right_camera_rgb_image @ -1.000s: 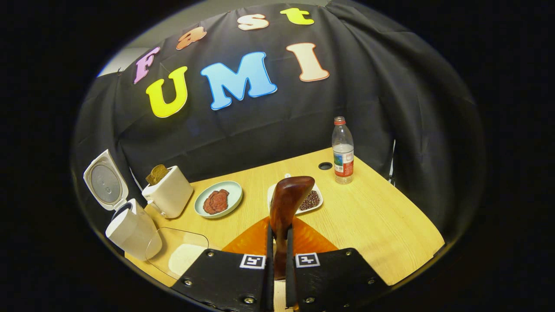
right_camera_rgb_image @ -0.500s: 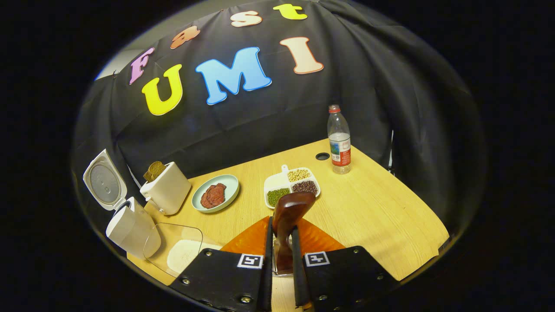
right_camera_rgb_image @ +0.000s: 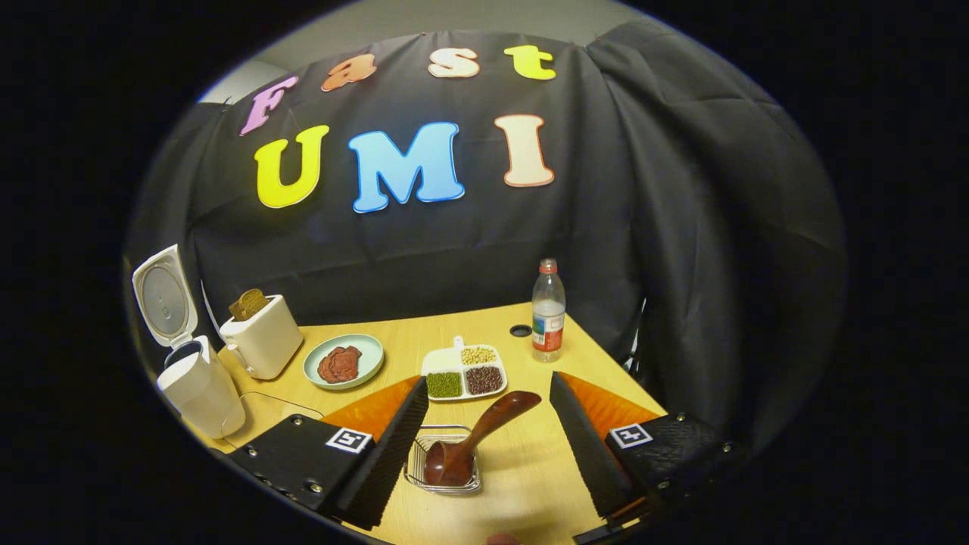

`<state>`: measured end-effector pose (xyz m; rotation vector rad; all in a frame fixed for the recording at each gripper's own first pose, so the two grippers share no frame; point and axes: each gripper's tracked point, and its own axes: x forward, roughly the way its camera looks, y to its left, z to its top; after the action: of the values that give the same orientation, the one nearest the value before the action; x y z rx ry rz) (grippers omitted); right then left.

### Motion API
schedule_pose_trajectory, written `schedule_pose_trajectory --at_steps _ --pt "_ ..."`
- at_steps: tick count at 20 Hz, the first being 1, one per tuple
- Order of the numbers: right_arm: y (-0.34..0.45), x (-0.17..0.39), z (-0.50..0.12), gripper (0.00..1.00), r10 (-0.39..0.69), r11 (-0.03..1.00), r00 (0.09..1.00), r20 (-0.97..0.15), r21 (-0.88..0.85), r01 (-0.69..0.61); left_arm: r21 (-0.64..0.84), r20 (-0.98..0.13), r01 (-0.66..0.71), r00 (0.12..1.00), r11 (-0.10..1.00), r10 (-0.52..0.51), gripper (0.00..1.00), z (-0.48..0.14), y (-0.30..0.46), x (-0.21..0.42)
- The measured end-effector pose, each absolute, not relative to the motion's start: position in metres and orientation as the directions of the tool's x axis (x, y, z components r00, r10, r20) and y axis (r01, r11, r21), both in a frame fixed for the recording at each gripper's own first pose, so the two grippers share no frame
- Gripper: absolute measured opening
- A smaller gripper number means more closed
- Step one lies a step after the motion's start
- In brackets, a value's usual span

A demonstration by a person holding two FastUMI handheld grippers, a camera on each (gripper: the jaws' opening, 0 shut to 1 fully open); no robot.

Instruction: Close the left gripper, press the button to open the rice cooker; take a wooden spoon from the chopstick holder with the right hand, scoop a spoonful of rice and pour it into the rice cooker, then put the wooden spoon back into the chopstick holder.

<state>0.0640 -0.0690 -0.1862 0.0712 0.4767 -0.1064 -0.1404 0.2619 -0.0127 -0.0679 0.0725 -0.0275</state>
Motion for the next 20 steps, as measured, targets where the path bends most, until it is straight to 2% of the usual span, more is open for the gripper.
schedule_pose_trajectory --at_steps 3,4,5,12,20 --pt "-0.061 0.061 -0.150 0.98 -0.071 0.997 0.914 -0.400 0.004 0.080 -0.075 -0.069 0.018 0.997 0.997 -0.023 0.97 -0.011 0.266 -0.134" --pt "-0.055 0.059 -0.137 0.94 -0.062 0.998 0.922 -0.382 0.009 0.070 -0.079 -0.070 0.014 0.997 0.997 -0.019 0.97 -0.012 0.267 -0.131" --pt "-0.049 0.057 -0.127 0.98 -0.048 0.998 0.930 -0.365 0.021 0.059 -0.083 -0.071 0.010 0.997 0.996 -0.016 0.97 -0.012 0.268 -0.127" --pt "-0.025 0.045 -0.080 0.98 -0.024 0.999 0.966 -0.256 0.032 0.033 -0.093 -0.066 -0.045 0.997 0.995 0.038 0.97 -0.006 0.291 -0.100" --pt "-0.020 0.028 -0.085 0.98 -0.071 0.996 0.961 -0.267 0.026 0.081 -0.081 -0.034 -0.085 0.996 0.993 0.082 0.97 0.006 0.321 -0.062"
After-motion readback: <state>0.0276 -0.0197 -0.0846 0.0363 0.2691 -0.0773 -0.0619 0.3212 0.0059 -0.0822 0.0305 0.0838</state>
